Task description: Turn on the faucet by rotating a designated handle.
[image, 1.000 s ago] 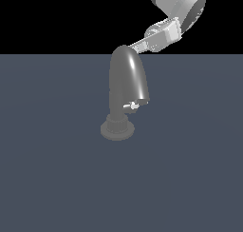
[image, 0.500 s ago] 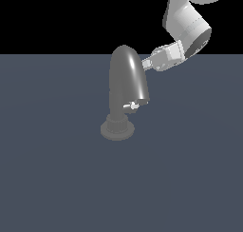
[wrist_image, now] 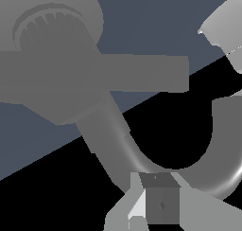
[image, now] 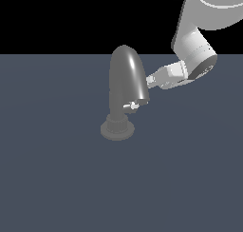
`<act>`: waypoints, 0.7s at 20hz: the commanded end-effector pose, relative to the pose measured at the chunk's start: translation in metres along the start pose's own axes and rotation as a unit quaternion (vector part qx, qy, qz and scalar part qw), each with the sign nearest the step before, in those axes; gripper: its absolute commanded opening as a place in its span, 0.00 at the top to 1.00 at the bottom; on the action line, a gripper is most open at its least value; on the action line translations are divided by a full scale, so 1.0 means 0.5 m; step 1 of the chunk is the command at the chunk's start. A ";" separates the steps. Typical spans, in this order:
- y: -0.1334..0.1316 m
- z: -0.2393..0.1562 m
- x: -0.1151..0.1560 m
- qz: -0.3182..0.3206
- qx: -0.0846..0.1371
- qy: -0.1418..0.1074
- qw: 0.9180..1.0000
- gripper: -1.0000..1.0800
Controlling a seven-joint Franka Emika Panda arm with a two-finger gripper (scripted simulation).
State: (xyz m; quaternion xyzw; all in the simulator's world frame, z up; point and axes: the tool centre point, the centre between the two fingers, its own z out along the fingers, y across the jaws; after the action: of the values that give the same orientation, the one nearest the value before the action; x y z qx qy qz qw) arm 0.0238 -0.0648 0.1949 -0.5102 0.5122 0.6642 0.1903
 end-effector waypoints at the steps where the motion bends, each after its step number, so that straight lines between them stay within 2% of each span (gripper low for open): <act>1: -0.004 0.000 0.019 0.013 0.006 -0.017 1.000 1.00; 6: -0.007 0.001 0.039 0.027 0.012 -0.033 0.999 1.00; 14: -0.007 0.001 0.039 0.026 0.012 -0.033 0.999 1.00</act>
State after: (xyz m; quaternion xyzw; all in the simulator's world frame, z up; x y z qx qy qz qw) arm 0.0183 -0.0682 0.1760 -0.4719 0.5266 0.6795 0.1956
